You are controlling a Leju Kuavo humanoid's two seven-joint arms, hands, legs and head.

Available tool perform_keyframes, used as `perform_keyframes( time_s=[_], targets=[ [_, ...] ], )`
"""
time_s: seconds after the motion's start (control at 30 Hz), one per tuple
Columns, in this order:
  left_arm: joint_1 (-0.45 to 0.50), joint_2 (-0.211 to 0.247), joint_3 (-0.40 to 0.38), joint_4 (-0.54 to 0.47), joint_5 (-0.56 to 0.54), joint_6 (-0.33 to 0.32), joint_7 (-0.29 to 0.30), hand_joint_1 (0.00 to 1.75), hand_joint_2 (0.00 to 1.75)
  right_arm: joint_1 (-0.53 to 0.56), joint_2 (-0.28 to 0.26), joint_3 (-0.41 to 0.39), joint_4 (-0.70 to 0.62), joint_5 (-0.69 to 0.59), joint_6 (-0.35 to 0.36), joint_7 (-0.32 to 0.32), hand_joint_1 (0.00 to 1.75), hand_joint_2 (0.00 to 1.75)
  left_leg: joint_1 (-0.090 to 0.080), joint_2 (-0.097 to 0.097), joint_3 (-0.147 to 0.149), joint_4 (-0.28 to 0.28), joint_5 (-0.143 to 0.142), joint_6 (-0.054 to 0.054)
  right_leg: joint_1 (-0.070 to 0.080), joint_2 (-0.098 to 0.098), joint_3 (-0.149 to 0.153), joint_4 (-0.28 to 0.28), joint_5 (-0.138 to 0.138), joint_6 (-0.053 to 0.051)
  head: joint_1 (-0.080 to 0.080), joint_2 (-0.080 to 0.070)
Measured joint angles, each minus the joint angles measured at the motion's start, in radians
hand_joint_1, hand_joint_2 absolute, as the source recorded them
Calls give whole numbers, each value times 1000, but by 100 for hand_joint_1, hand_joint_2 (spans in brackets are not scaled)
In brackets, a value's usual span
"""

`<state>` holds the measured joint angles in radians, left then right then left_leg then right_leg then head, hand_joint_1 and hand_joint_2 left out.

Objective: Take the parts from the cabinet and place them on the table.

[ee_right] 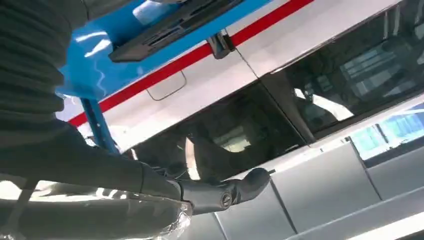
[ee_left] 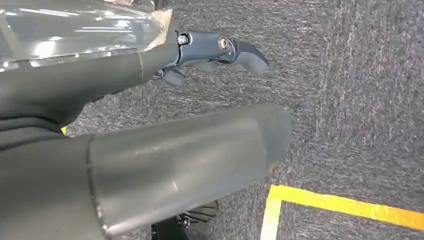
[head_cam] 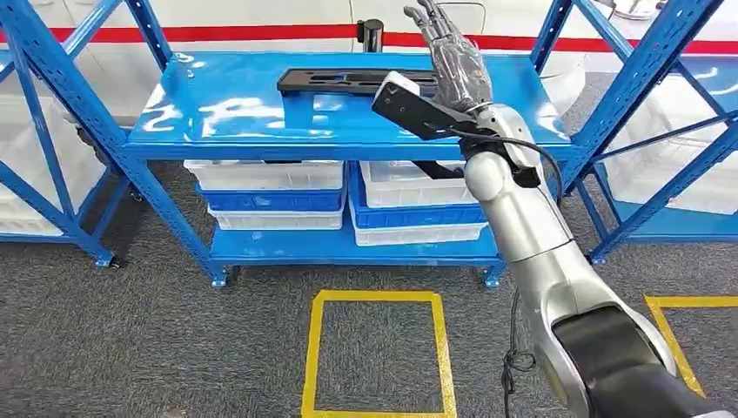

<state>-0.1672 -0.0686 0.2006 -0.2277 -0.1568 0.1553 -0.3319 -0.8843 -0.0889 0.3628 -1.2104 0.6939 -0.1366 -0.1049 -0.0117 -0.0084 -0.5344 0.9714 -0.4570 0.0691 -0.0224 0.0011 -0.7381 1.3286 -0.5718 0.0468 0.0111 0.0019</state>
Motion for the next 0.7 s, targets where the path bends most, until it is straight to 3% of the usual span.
perform_keyframes(
  time_s=[0.03,0.07,0.13,0.17,0.2,0.3,0.33,0.37,0.4,0.47,0.5,0.53,0.57,0.63,0.67,0.7],
  targets=[
    [2,0,1,0,0,0,0,0,0,2,-1,-2,2,0,0,0,0,175,1,-1,2,0,-2,-3,0,0,-4,-13,17,7,0,0],
    [3,0,2,0,0,0,0,0,0,2,-2,-4,5,0,0,0,0,175,2,-2,5,2,-5,-6,0,0,19,-80,56,17,1,0],
    [3,0,3,0,0,0,0,0,0,1,-2,-5,5,0,0,-1,0,175,6,-2,12,10,-18,-19,-6,-3,100,-278,149,37,1,0],
    [3,0,5,0,0,-1,0,0,0,0,-3,-6,6,0,0,-1,0,175,-1,-1,8,19,-29,-28,-3,-5,126,-322,156,31,1,0],
    [2,2,7,0,0,-1,0,0,0,0,-3,-5,7,0,1,-2,0,175,1,-2,6,23,-33,-32,-3,1,126,-325,157,16,-2,0],
    [4,2,9,0,0,0,0,0,0,0,-7,-8,11,0,1,-3,0,175,3,-1,6,21,-36,-37,3,4,122,-321,153,-5,-1,0],
    [4,3,11,0,0,0,0,0,0,-4,-6,-7,11,-1,1,-4,0,175,7,0,4,29,-46,-45,-7,4,126,-324,153,-16,-1,0],
    [3,2,11,0,-2,0,0,0,0,-9,-6,-7,12,-3,1,-7,0,175,7,1,-12,63,-64,-53,-7,5,129,-324,148,-23,-3,0],
    [2,3,13,0,-2,1,-1,0,0,-16,-5,-6,15,-9,2,-11,0,175,10,1,-48,129,-95,-61,-7,5,129,-324,147,-31,-2,0],
    [5,4,18,0,-2,3,-1,0,0,-31,-3,-5,33,-21,2,-24,0,175,16,1,-150,299,-155,-70,-4,5,129,-324,144,-36,-2,0],
    [8,4,18,0,-3,3,0,0,0,-34,-2,-5,42,-24,0,-27,0,175,17,1,-189,349,-158,-71,-2,5,130,-324,142,-37,-2,0],
    [9,5,19,0,-8,3,0,0,0,-34,1,-4,50,-27,-2,-32,0,175,17,2,-201,345,-134,-69,-1,5,133,-324,141,-39,-2,0],
    [9,5,19,0,-11,3,0,0,0,-36,3,-3,55,-30,-4,-34,0,175,17,2,-190,300,-92,-64,1,5,137,-324,139,-41,-2,0],
    [9,9,22,0,-13,3,1,0,0,-47,11,0,65,-34,-6,-38,0,175,13,2,-119,129,12,-46,4,6,147,-325,134,-41,-2,0],
    [9,11,24,0,-14,3,2,0,0,-58,15,0,71,-36,-7,-39,0,175,7,2,-83,46,41,-31,3,6,151,-326,131,-39,-2,0],
    [8,15,27,0,-14,4,4,0,0,-69,17,1,78,-37,-9,-40,0,175,3,7,-74,32,23,-26,14,8,149,-326,128,-33,-1,0]
  ],
)
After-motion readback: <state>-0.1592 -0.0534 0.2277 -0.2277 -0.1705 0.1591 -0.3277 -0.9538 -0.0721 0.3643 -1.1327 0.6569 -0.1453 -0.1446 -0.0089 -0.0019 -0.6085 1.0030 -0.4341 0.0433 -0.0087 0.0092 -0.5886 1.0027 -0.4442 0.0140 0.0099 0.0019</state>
